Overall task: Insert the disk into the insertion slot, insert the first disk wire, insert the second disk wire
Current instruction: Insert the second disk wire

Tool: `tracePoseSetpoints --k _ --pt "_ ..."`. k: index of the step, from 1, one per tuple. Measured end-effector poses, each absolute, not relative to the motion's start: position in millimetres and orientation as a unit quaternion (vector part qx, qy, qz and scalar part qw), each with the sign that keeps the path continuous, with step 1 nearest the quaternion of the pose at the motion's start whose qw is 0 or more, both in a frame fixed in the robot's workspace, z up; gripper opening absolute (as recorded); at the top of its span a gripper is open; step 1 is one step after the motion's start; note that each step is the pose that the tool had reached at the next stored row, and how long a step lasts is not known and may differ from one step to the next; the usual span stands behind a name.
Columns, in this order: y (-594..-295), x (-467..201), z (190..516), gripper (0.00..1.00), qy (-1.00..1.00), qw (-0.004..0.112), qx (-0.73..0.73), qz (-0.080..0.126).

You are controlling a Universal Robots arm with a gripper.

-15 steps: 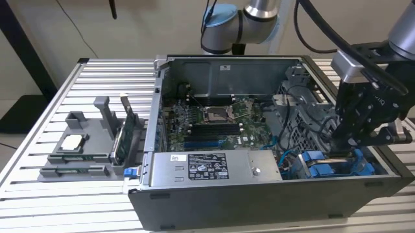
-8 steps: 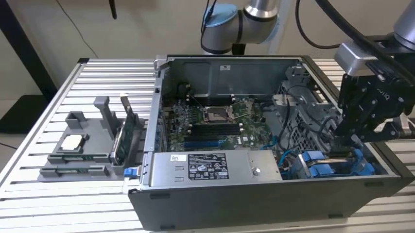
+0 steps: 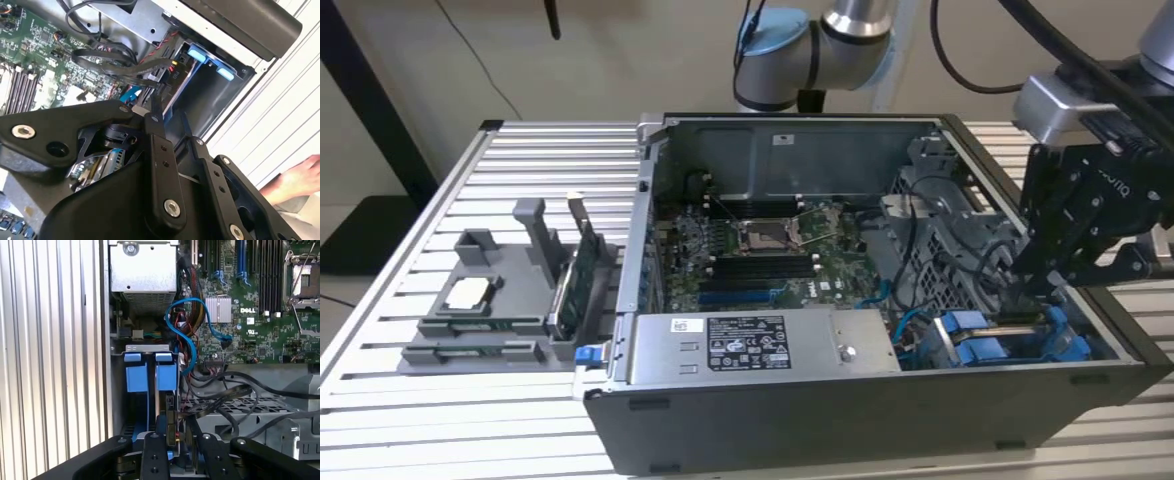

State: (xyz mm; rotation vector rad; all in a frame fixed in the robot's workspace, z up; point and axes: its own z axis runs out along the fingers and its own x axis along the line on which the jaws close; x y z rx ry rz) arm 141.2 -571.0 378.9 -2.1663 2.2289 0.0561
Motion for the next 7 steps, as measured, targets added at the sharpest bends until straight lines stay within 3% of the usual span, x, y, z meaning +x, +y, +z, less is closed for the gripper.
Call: tracePoseSetpoints --k 7 --pt "-571.0 141.2 380.6 0.30 0.717 0.016 -0.697 0.018"
